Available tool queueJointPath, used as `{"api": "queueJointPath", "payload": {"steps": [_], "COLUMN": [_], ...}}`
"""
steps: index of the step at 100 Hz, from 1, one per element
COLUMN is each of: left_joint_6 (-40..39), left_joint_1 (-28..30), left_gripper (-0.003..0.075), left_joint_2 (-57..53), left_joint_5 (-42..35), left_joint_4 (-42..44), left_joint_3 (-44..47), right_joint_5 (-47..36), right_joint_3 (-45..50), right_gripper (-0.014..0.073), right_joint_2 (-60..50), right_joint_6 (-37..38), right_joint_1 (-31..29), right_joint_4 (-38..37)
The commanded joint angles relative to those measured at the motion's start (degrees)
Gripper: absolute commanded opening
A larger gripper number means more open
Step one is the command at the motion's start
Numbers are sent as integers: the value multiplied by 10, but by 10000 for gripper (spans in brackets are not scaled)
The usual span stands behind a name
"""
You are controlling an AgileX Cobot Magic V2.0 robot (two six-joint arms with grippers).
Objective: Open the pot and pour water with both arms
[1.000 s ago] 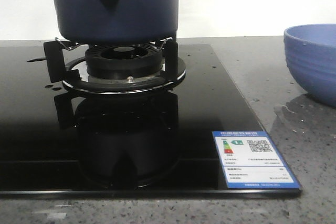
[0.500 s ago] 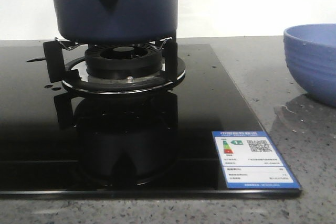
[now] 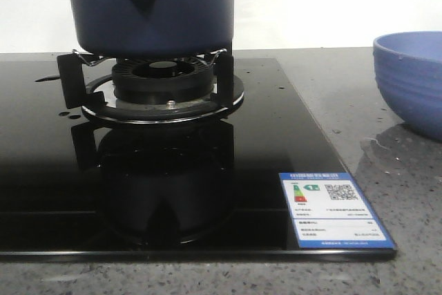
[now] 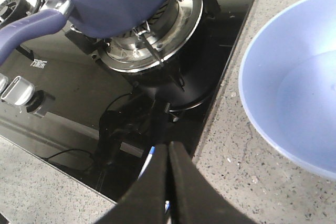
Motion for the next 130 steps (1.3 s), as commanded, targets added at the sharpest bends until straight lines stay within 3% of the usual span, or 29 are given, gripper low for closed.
{"api": "queueJointPath", "payload": {"steps": [1,22,51,58,83,101,115,130], "left_joint_6": [2,2,2,2,2,-1,-47,-74], "left_joint_1": [3,3,3,3,5,5,5,5], "left_gripper": [563,552,286,256,256,267,267,267], "left_joint_2": [-16,-6,-6,-6,-34,-103,-158,-234], "left_joint_5": [39,59,70,81,75,16,-36,-107], "left_joint_4": [-48,-47,-54,-65,-108,-82,-42,-34], "left_joint_3": [-19,-18,-18,-18,-27,-27,-23,22], "right_joint_5": [-26,-26,-26,-29,-40,-60,-81,-104], "right_joint_3": [-19,-19,-19,-19,-19,-19,-19,-19], "right_gripper": [-69,-69,-69,-69,-69,-69,-69,-69], "right_joint_2": [5,5,5,5,5,5,8,31], "right_joint_6": [-9,-9,-9,-9,-9,-9,-9,-9], "right_joint_1": [2,2,2,2,2,2,2,2], "right_joint_4": [20,20,20,20,20,20,19,7]}}
